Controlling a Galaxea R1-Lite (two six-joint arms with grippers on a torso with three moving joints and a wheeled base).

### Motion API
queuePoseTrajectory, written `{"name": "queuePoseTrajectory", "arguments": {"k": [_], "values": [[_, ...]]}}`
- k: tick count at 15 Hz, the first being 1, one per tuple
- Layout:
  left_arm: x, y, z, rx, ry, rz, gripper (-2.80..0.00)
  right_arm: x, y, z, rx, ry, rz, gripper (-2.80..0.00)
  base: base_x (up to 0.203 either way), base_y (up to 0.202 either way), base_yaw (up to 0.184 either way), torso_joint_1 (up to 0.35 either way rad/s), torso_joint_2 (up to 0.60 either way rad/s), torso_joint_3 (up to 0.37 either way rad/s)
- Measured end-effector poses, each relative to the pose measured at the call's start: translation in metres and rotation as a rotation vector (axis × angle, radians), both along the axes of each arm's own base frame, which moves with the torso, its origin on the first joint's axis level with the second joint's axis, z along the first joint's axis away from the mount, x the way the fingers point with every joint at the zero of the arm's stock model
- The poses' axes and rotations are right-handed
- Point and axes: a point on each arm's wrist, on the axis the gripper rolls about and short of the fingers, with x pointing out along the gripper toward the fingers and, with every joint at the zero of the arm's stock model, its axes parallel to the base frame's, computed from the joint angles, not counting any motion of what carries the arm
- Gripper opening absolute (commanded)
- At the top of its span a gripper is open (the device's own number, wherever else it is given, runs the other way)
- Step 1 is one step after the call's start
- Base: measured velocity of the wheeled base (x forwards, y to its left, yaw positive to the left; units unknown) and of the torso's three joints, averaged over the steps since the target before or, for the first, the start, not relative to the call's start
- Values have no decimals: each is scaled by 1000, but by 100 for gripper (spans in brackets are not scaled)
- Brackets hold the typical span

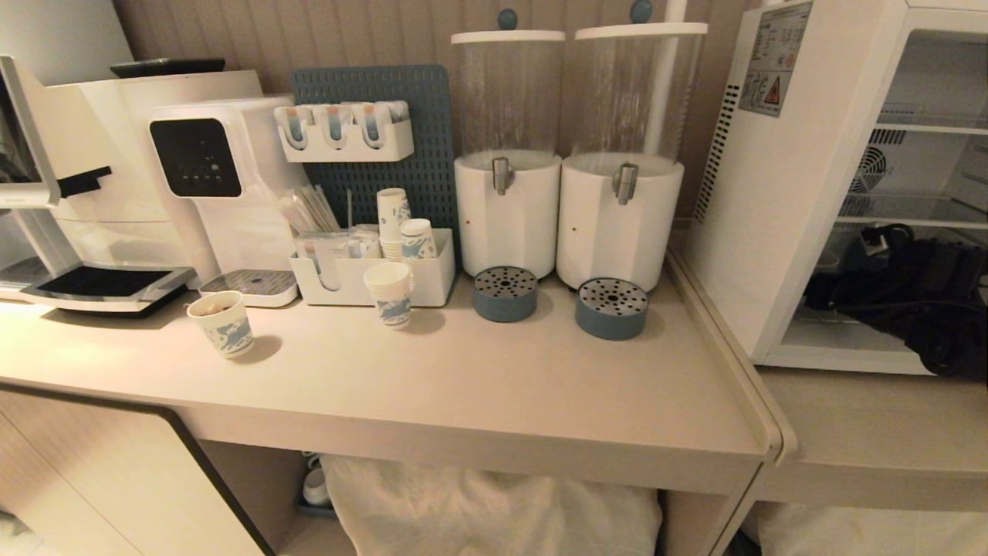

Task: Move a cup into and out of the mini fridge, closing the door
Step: Put the ceramic cup in the freezer

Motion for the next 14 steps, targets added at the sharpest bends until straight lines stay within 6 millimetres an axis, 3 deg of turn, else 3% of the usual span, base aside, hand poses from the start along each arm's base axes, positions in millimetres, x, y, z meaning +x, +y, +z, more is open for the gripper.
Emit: {"name": "queuePoseTrajectory", "arguments": {"k": [14], "values": [[0, 0, 0, 0, 0, 2, -280, -10, 2, -6, 6, 53, -3, 0, 0, 0, 0, 0, 0, 0]]}}
